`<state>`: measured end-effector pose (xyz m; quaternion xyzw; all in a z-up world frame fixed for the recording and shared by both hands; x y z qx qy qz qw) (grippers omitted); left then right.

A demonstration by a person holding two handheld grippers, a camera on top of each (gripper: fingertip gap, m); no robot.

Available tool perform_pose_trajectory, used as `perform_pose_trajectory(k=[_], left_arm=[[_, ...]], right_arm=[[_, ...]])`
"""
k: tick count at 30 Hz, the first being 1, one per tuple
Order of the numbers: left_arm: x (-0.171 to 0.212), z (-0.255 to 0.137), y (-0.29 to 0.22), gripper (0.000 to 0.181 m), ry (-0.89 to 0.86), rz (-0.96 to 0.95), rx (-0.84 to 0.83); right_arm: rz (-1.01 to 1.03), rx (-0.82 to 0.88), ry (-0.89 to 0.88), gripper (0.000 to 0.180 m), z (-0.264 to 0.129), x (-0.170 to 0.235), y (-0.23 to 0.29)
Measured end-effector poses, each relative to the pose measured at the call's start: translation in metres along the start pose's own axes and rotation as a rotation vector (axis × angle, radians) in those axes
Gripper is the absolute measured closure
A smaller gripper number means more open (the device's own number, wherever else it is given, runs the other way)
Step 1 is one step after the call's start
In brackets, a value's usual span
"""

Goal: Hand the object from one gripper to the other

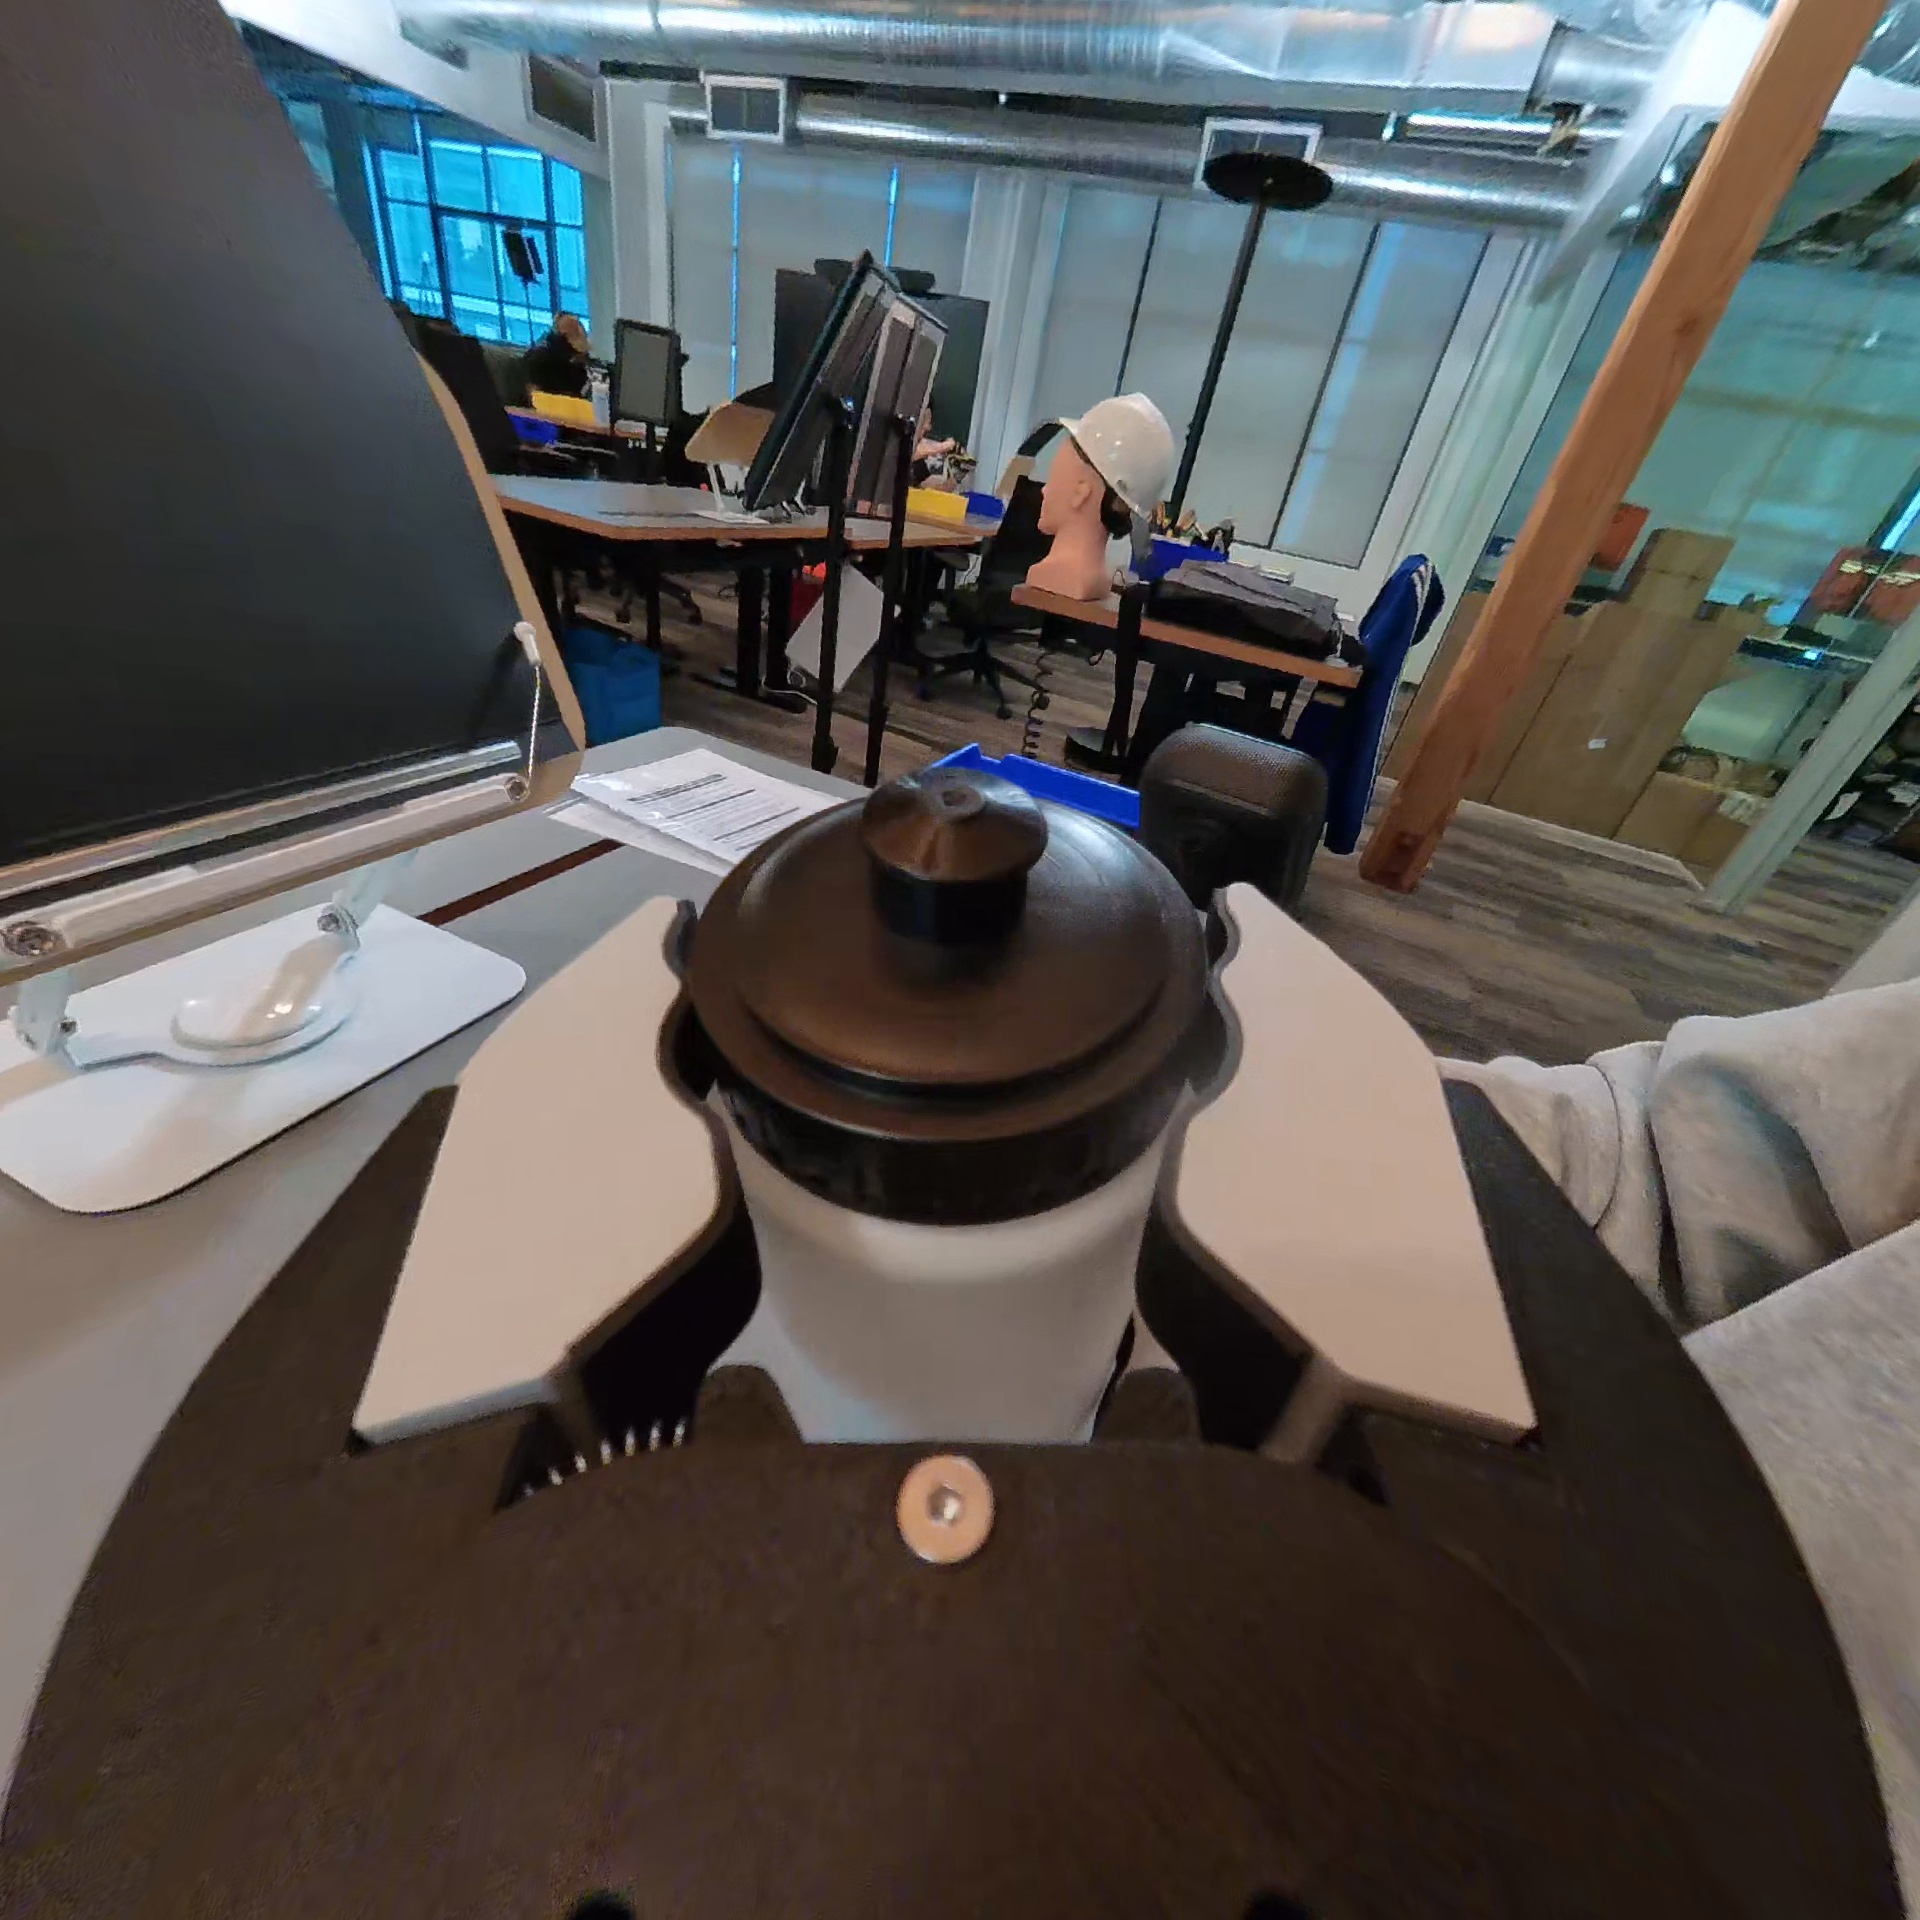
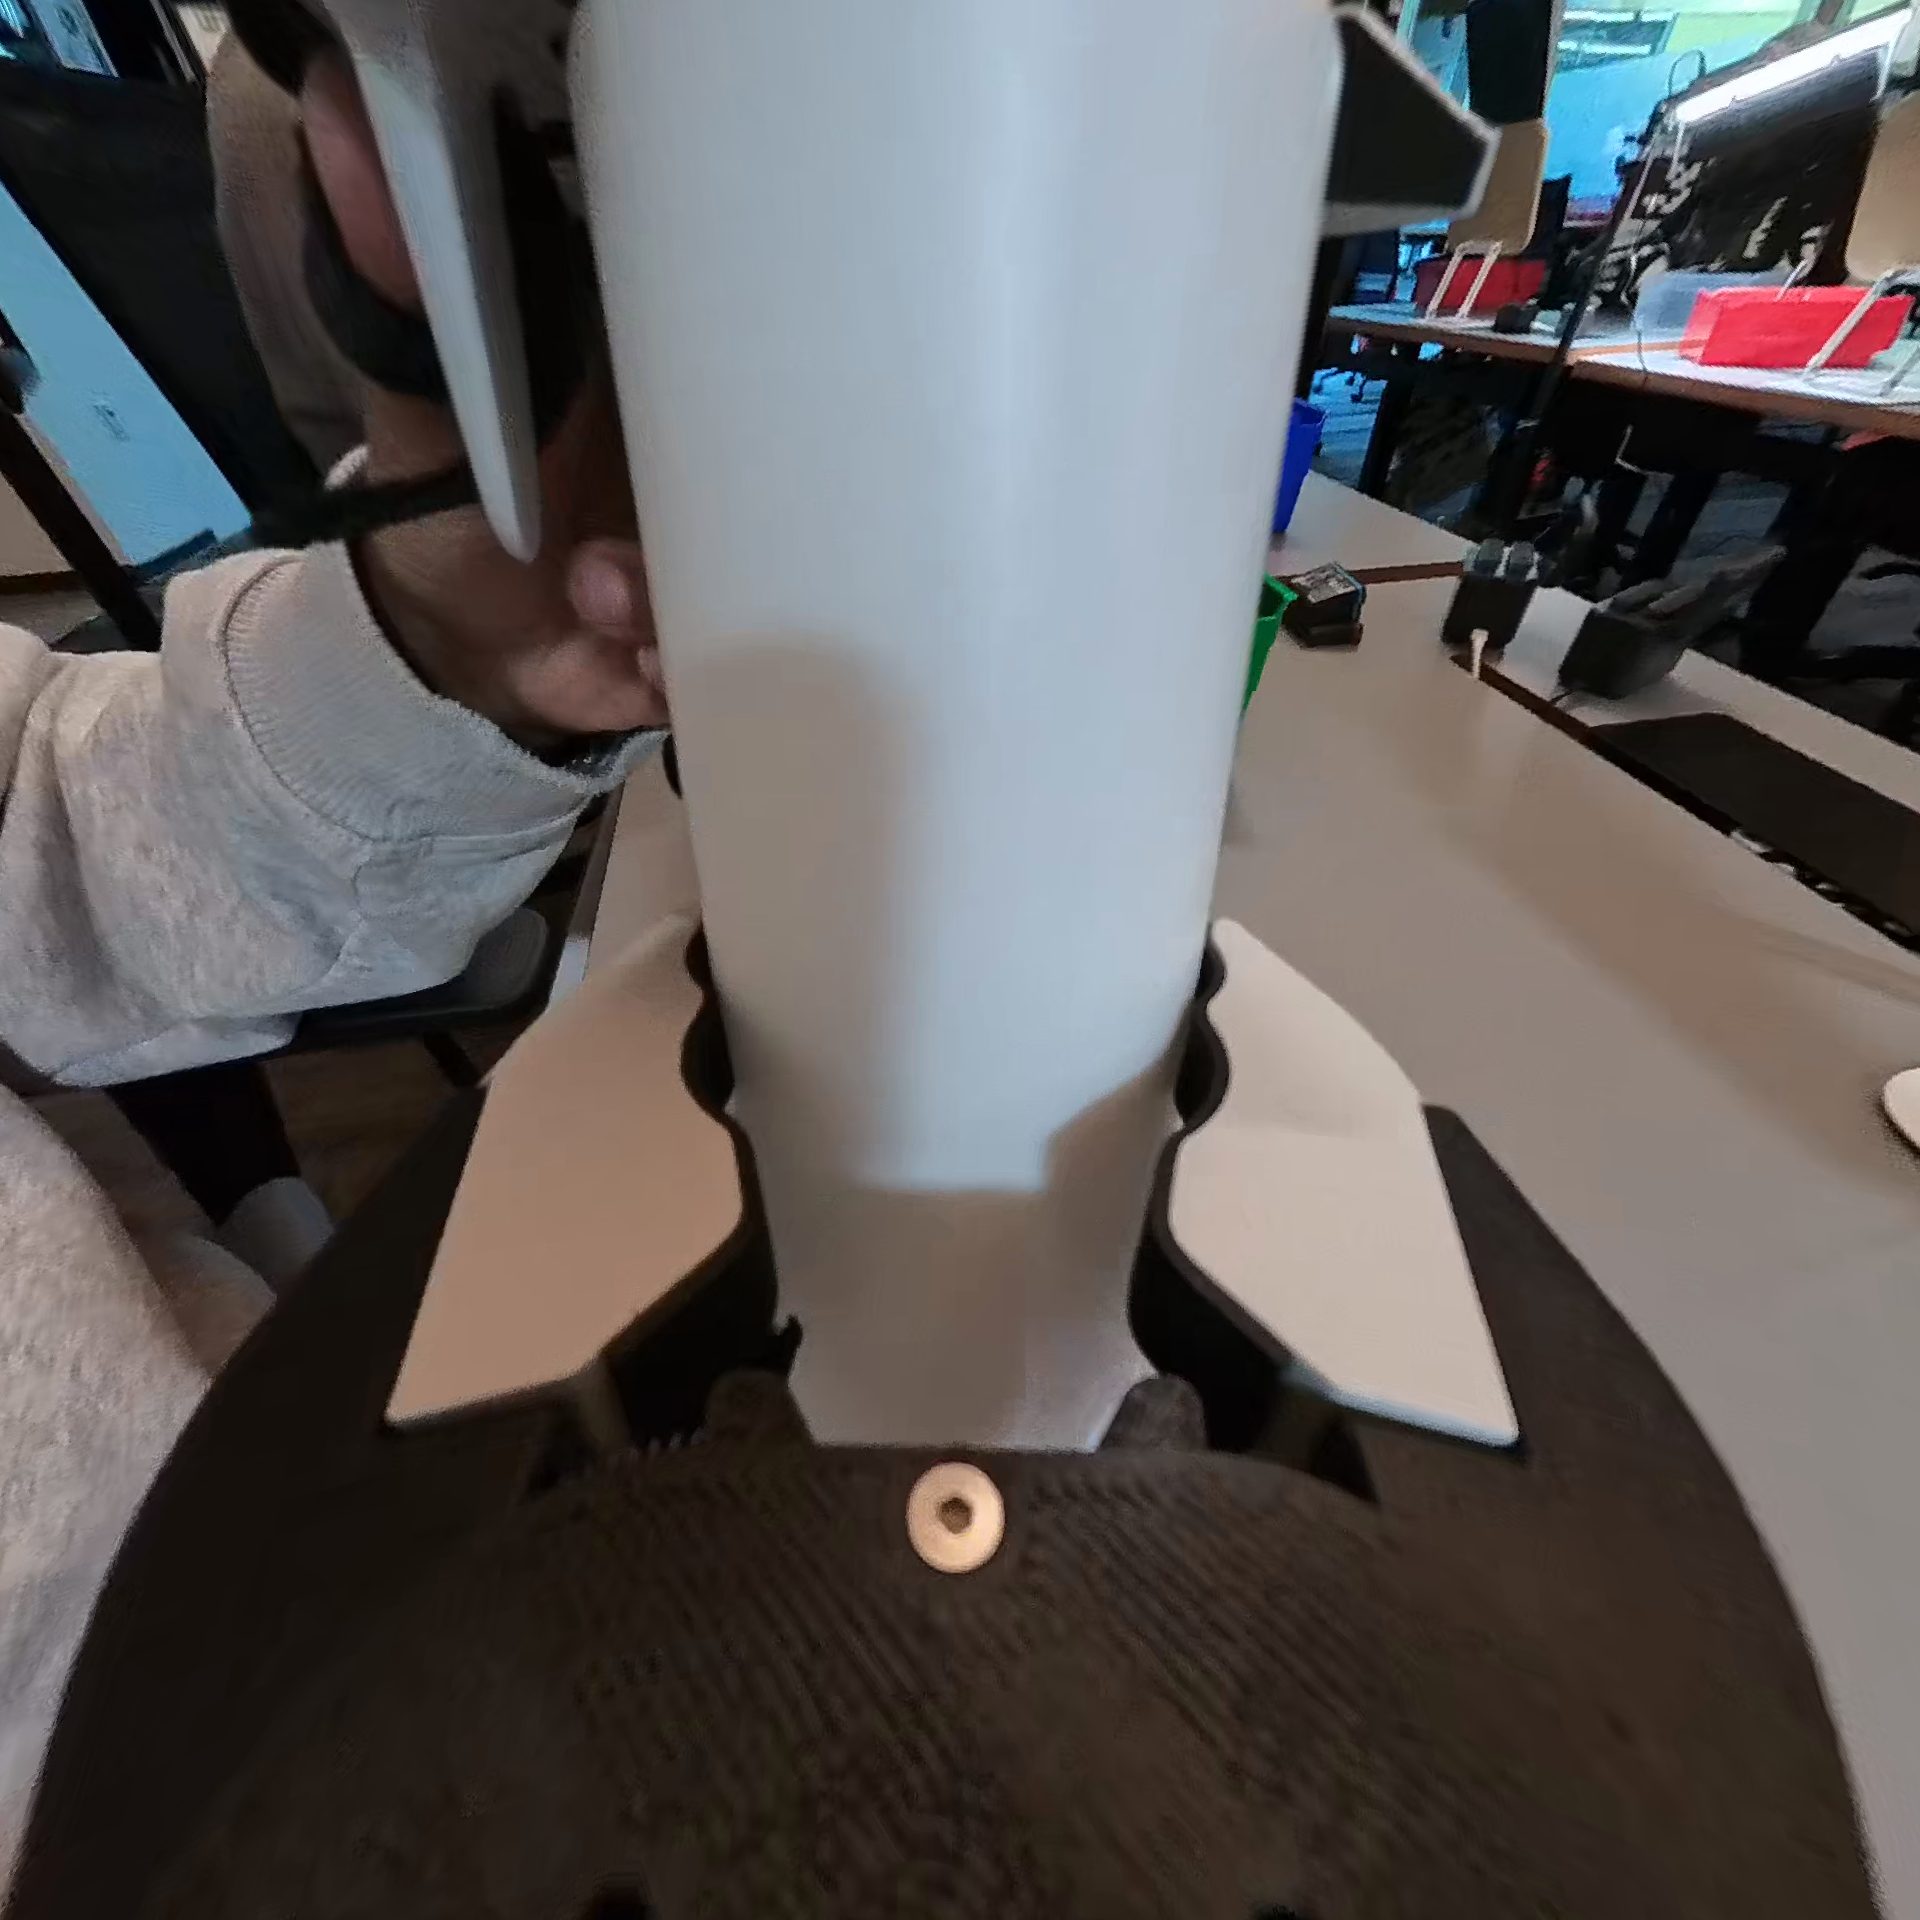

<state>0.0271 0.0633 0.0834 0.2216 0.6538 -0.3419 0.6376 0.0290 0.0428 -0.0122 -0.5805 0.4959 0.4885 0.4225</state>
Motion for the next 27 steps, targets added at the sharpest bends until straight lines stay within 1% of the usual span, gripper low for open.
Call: perform_pose_trajectory(k=[11, 14, 17, 21, 27], left_arm=[[-0.004, 0.002, -0.003, 0.087, -0.030, 0.053, -0.018], [-0.004, 0.000, -0.001, 0.087, -0.010, 0.066, -0.036], [-0.003, -0.002, 0.002, 0.088, 0.014, 0.084, -0.059], [-0.004, -0.005, 0.005, 0.088, 0.021, 0.091, -0.073], [-0.004, -0.008, 0.008, 0.088, 0.021, 0.090, -0.083]], right_arm=[[-0.001, -0.007, -0.035, 0.091, -0.001, -0.002, -0.002], [0.032, 0.011, -0.042, 0.074, -0.004, -0.004, -0.012], [0.061, 0.030, -0.085, 0.068, -0.012, -0.013, -0.023], [0.082, 0.059, -0.155, 0.067, -0.028, -0.031, -0.038], [0.053, 0.094, -0.208, 0.068, -0.044, -0.048, -0.047]])
Point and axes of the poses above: each gripper's, where its closed fingertips meet, z out along the fingers, x out of its underside, y = z × x across the jaws, the point moved 3 cm from there along -z, back along the fingers, and after that the axes turned 11 degrees about x, right-handed, at the moved point
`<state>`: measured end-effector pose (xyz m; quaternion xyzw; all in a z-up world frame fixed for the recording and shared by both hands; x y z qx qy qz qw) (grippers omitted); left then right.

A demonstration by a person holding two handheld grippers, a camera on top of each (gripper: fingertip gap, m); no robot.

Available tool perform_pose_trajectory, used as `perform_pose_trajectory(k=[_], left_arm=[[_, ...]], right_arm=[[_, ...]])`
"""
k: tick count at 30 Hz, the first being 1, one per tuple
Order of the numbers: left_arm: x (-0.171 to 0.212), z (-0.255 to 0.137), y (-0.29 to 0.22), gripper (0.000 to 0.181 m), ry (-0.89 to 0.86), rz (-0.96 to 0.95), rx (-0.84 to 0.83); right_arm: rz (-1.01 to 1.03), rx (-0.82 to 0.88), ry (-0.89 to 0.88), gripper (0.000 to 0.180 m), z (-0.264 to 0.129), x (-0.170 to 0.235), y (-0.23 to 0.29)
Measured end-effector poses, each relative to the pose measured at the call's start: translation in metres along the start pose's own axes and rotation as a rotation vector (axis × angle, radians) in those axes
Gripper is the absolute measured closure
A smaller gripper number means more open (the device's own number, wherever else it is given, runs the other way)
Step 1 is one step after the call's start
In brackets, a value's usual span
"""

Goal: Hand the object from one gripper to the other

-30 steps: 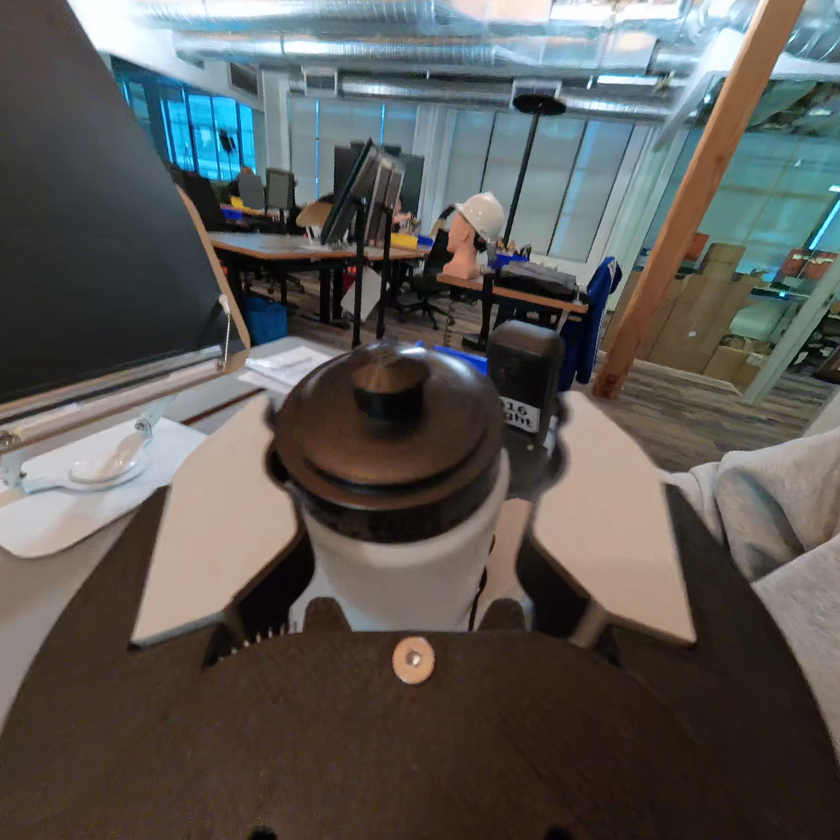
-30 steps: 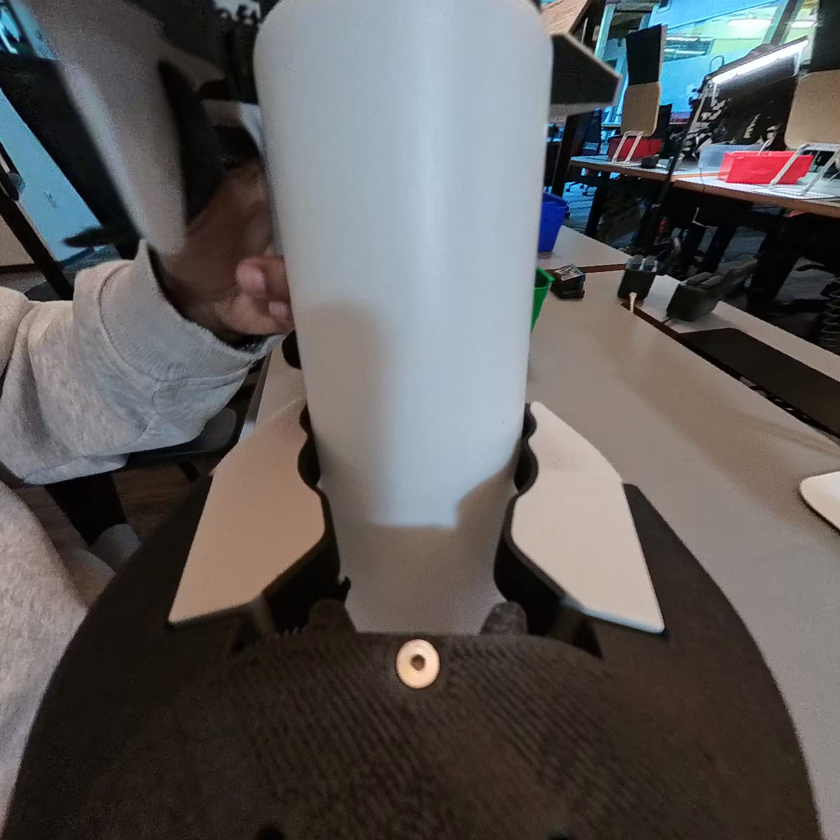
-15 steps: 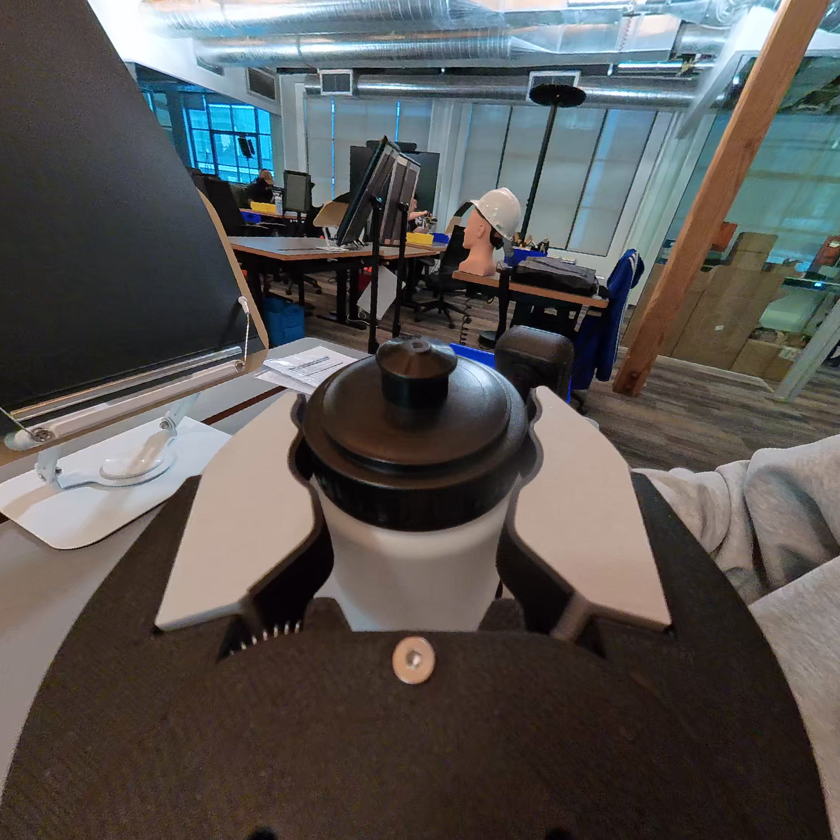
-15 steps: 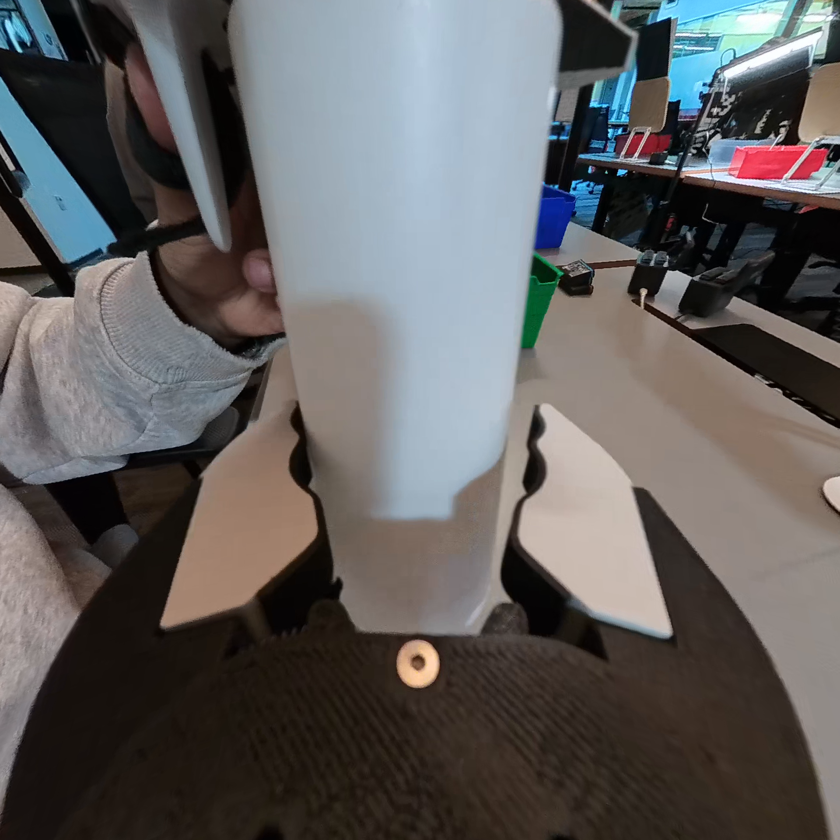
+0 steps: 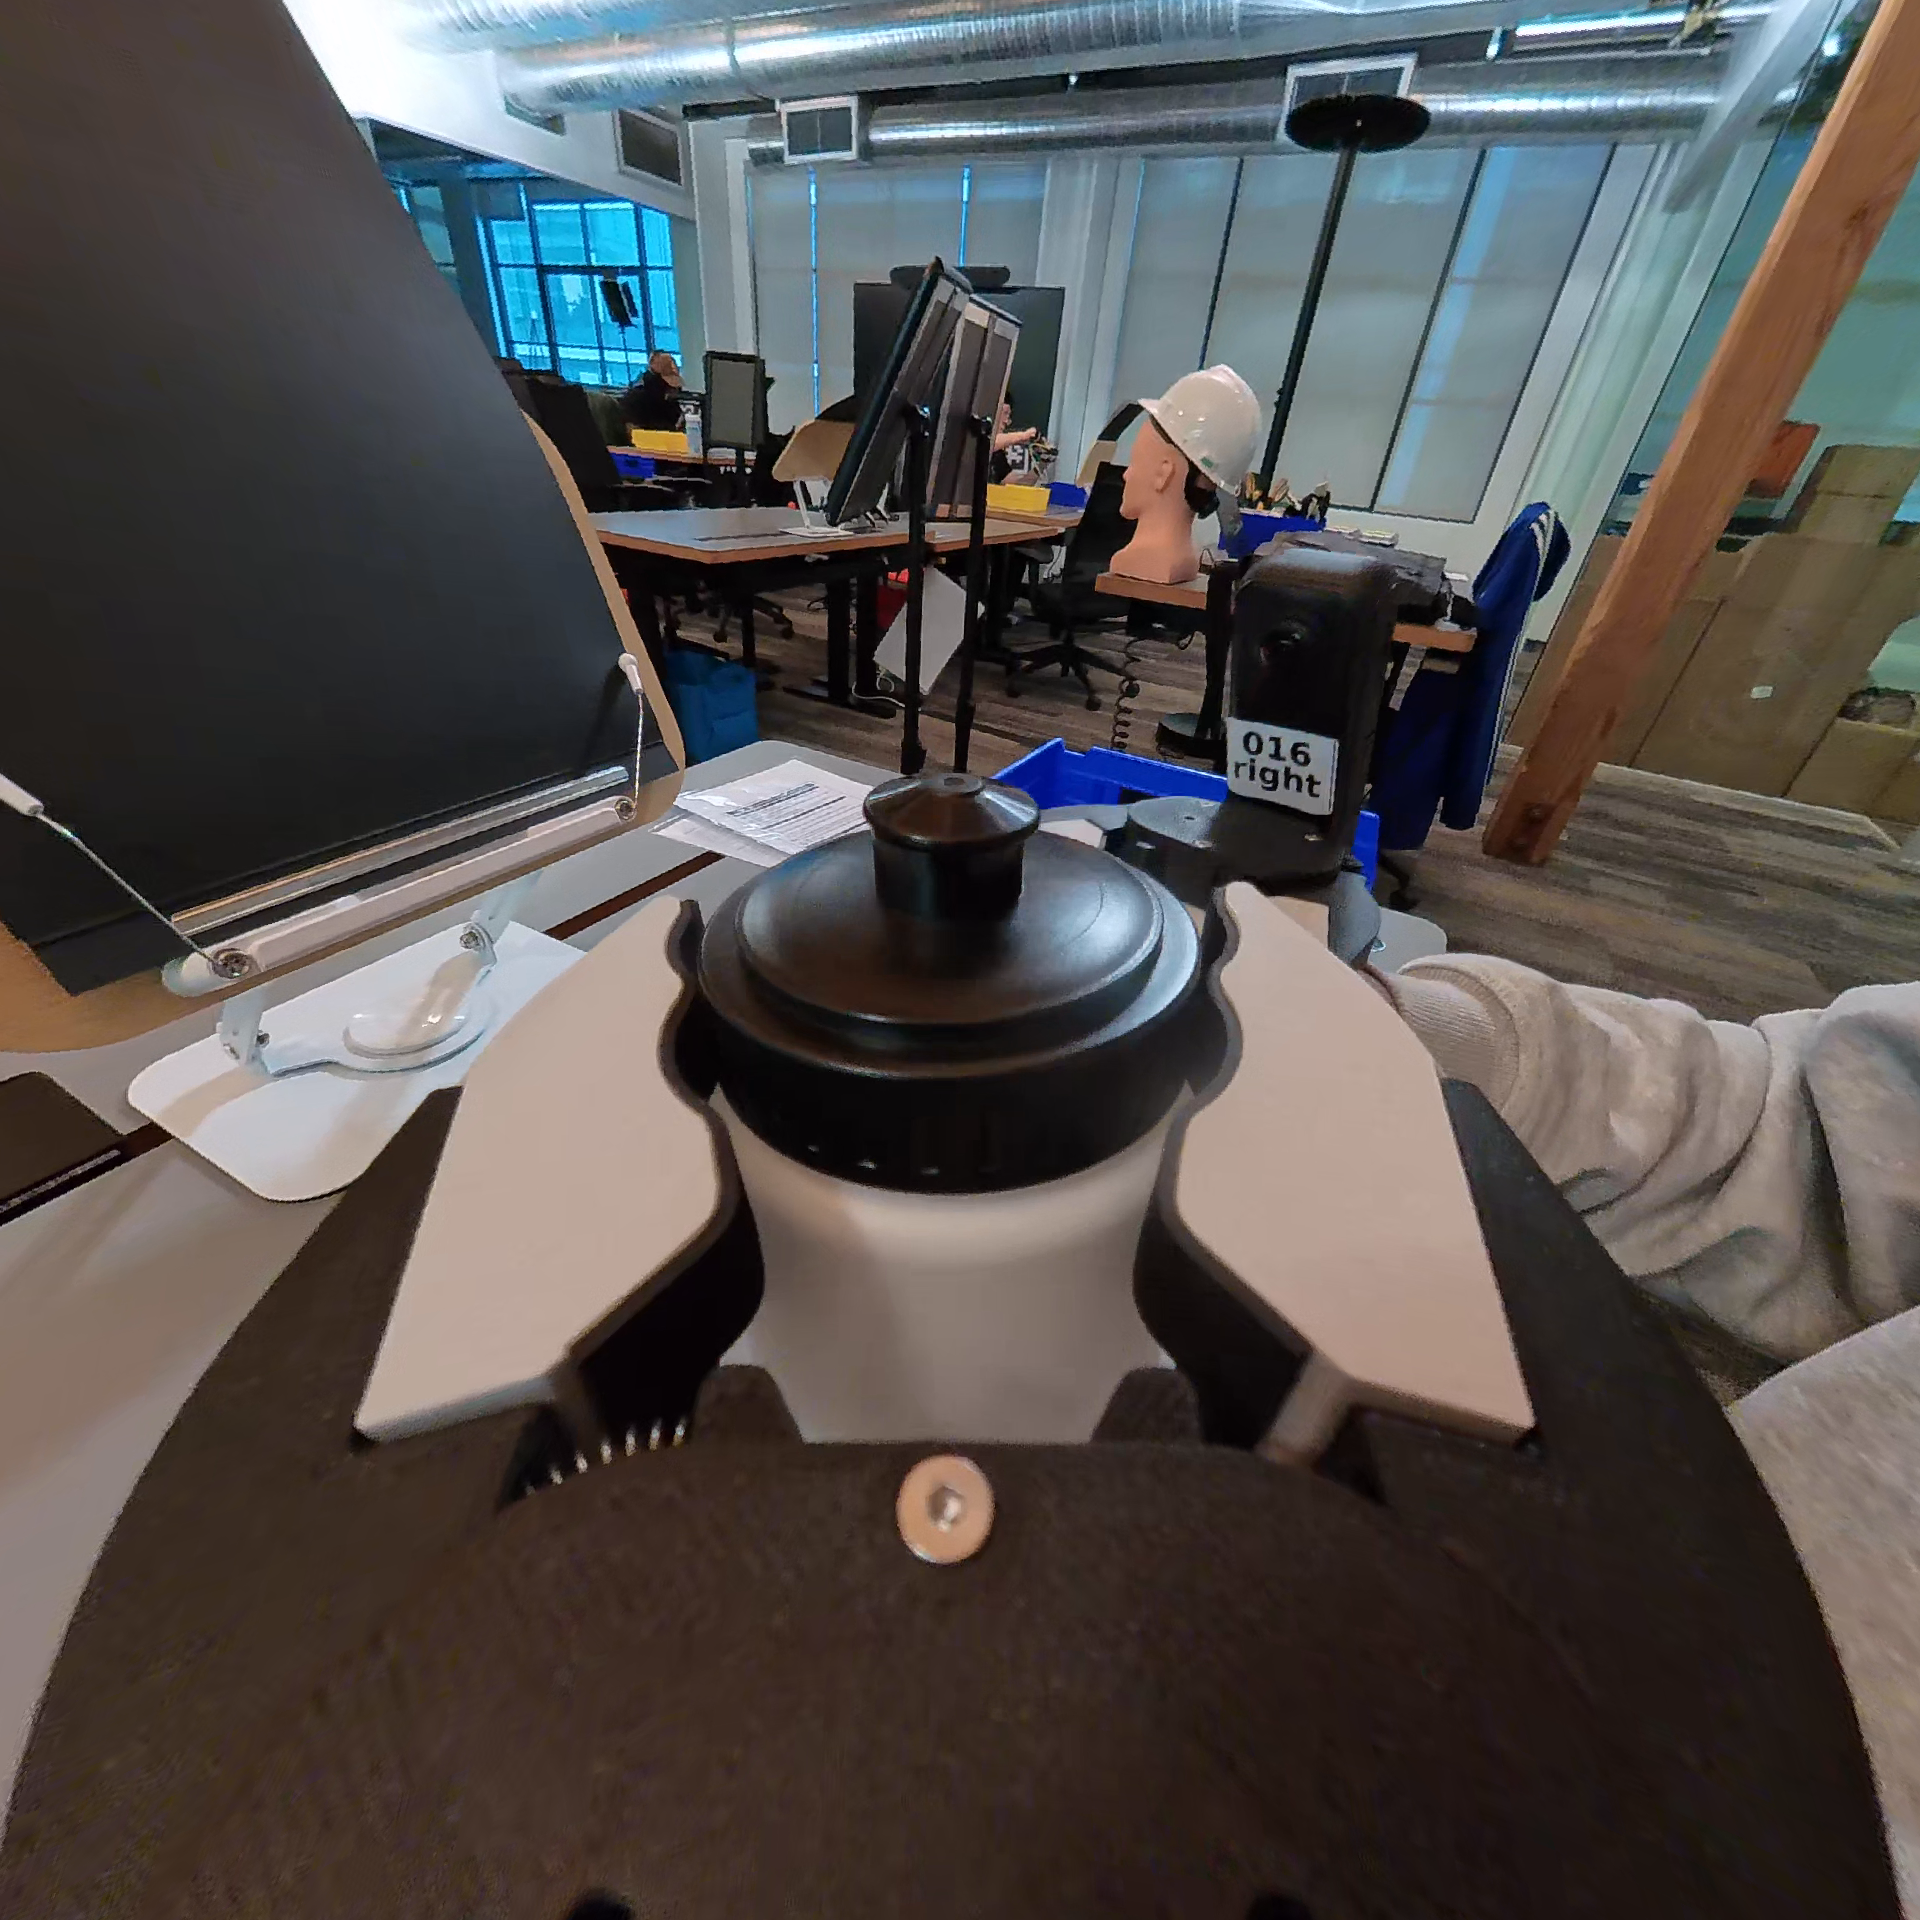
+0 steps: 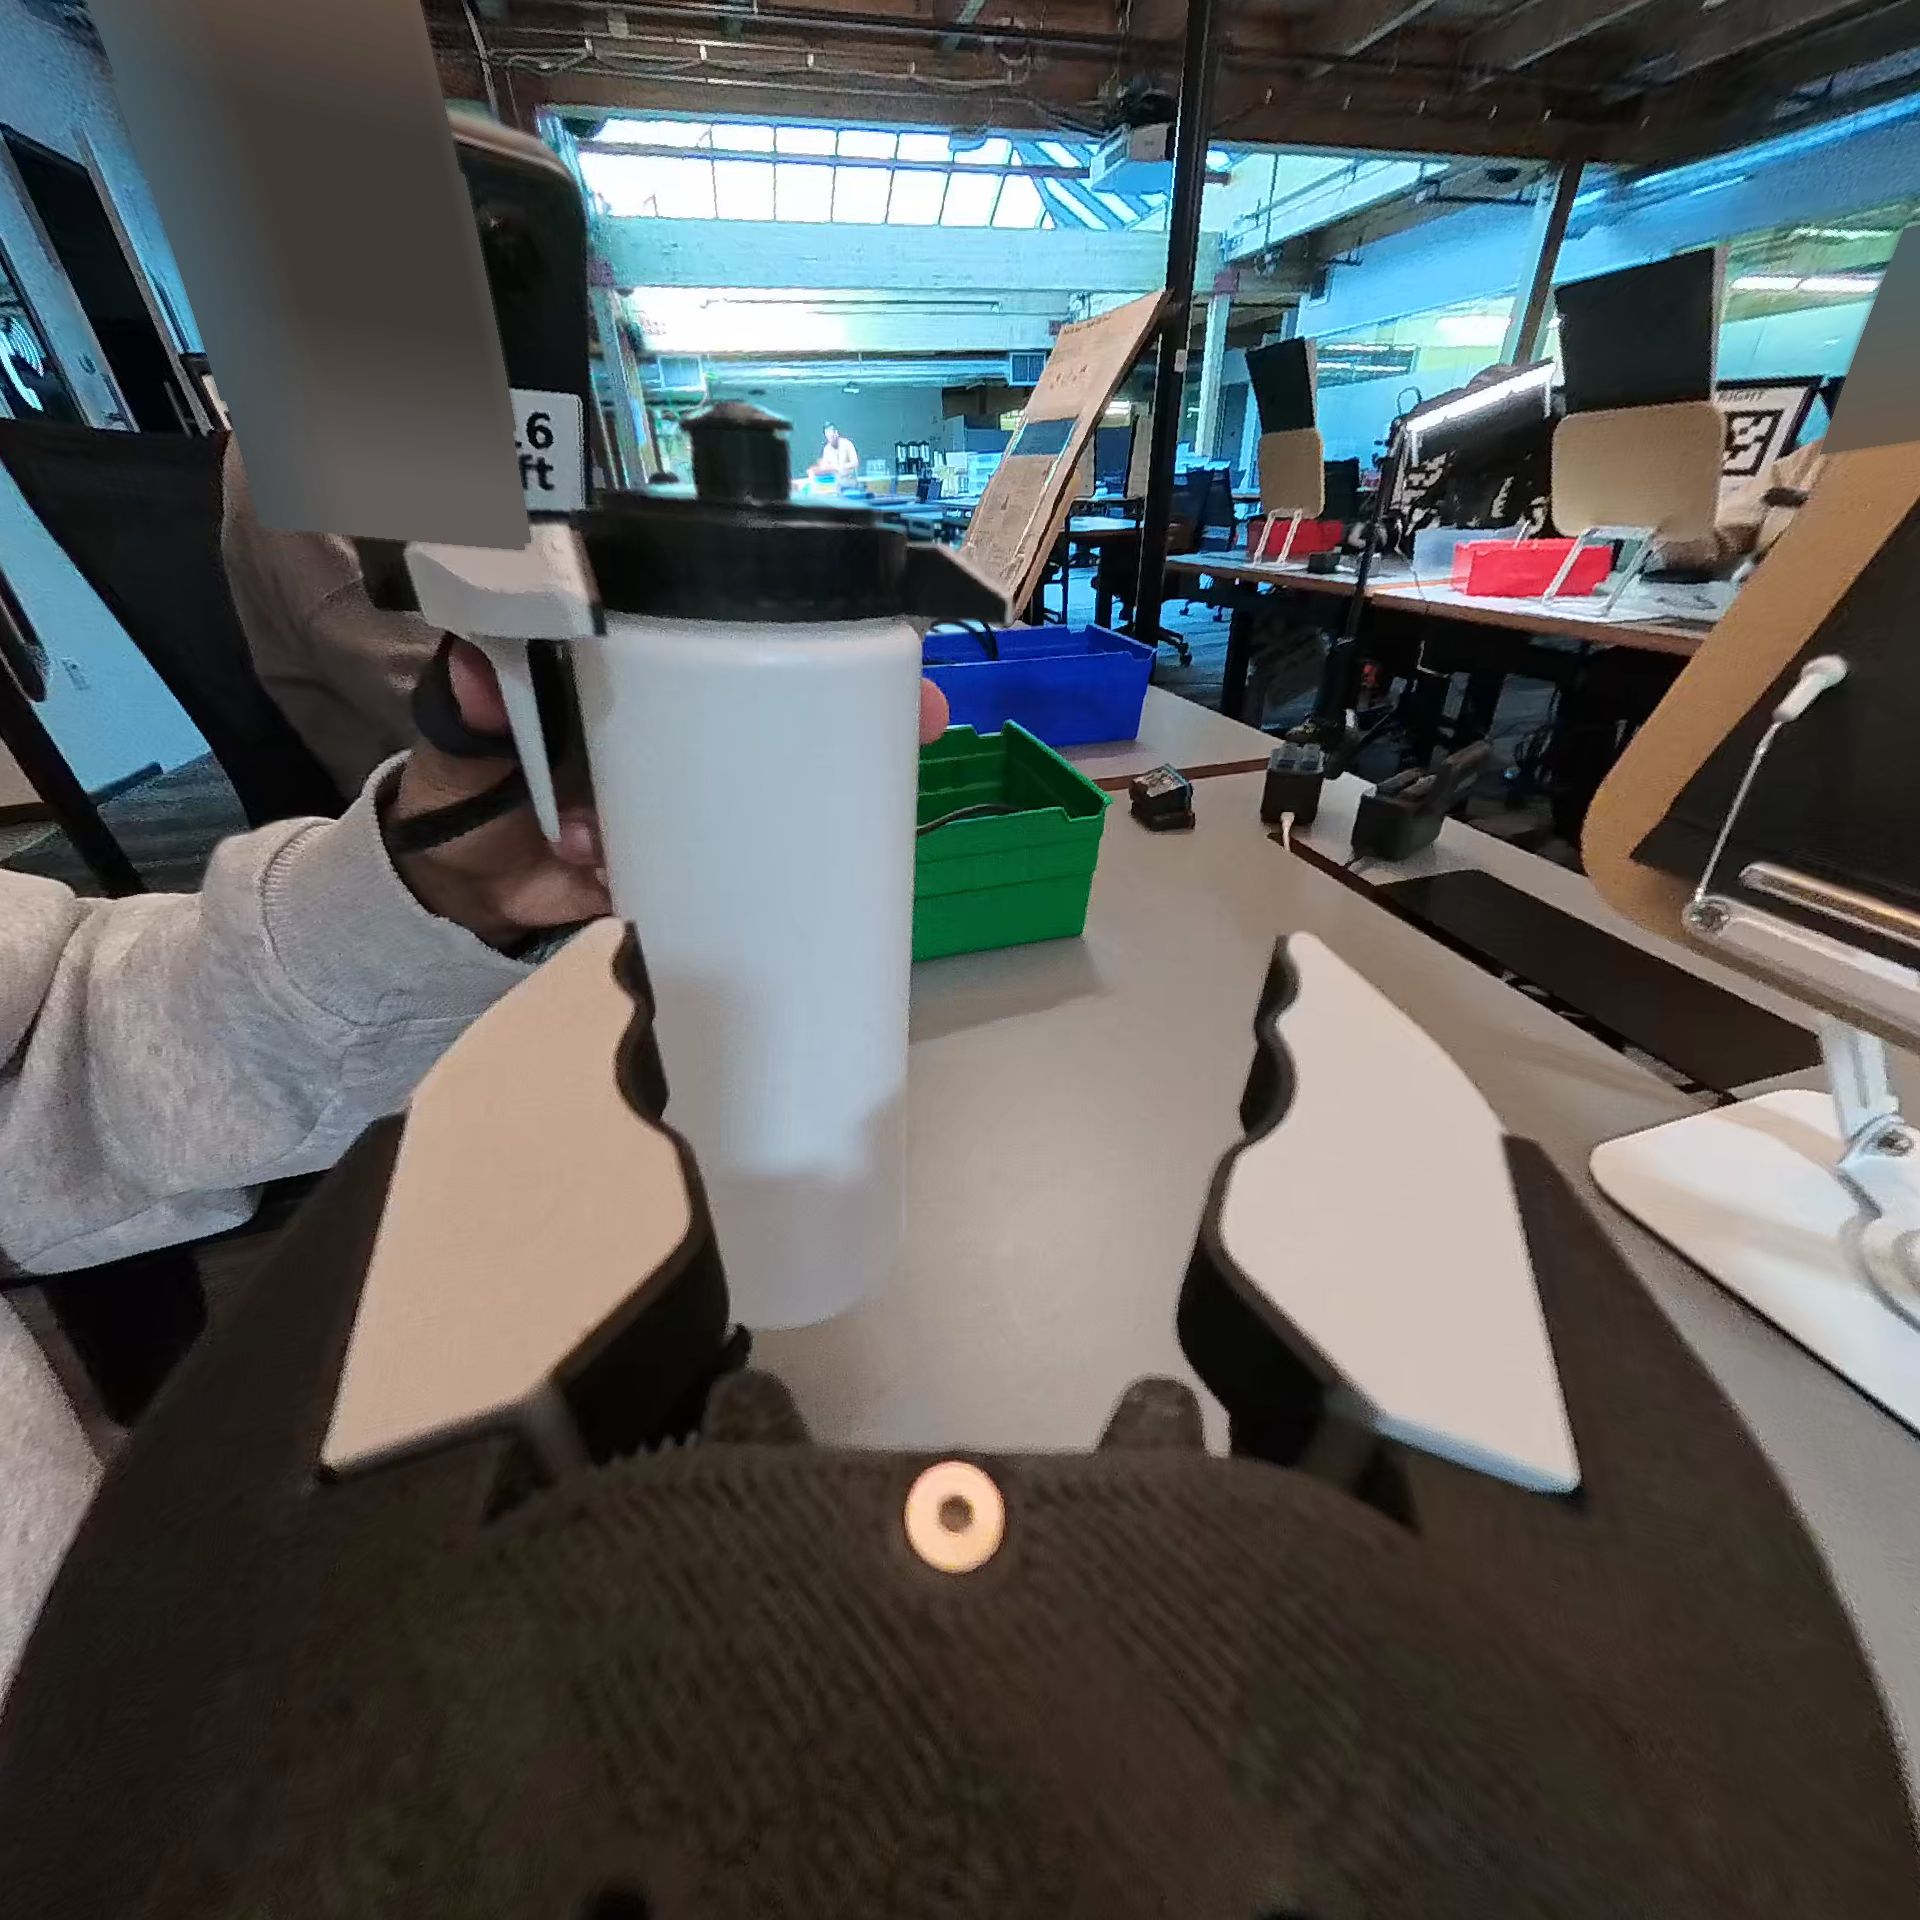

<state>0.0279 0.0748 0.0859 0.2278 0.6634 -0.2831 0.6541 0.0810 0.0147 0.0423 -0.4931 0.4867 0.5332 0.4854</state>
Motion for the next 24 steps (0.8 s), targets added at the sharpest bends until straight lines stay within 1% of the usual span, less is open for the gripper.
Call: perform_pose_trajectory(k=[5, 9, 11, 15, 17, 19, 21, 24], left_arm=[[-0.001, -0.003, 0.003, 0.087, -0.009, 0.000, -0.012], [-0.009, -0.009, 0.006, 0.088, -0.058, -0.007, -0.027], [-0.014, -0.014, 0.007, 0.088, -0.092, -0.015, -0.031], [-0.023, -0.025, 0.010, 0.088, -0.161, -0.039, -0.036], [-0.030, -0.031, 0.011, 0.088, -0.219, -0.055, -0.034], [-0.036, -0.039, 0.012, 0.088, -0.297, -0.067, -0.034], [-0.042, -0.046, 0.013, 0.088, -0.368, -0.074, -0.040], [-0.046, -0.053, 0.014, 0.088, -0.430, -0.083, -0.045]], right_arm=[[-0.024, -0.014, -0.008, 0.067, 0.001, -0.001, 0.005], [-0.034, -0.041, 0.021, 0.062, 0.007, 0.011, 0.012], [0.015, -0.066, 0.025, 0.056, 0.012, 0.020, 0.016], [0.188, -0.151, 0.042, 0.042, 0.024, 0.048, 0.028], [0.224, -0.183, 0.047, 0.036, 0.031, 0.063, 0.038], [0.253, -0.202, 0.012, 0.033, 0.035, 0.072, 0.051], [0.316, -0.192, -0.078, 0.037, 0.037, 0.072, 0.059], [0.455, -0.161, -0.194, 0.042, 0.036, 0.071, 0.062]])
Point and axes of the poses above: each gripper's, where its closed fingertips meet, z out along the fingers, x out of its underside, y = z × x across the jaws, the point moved 3 cm from there along -z, back along the fingers, and after that the axes turned 11 degrees about x, right-handed, at the moved point
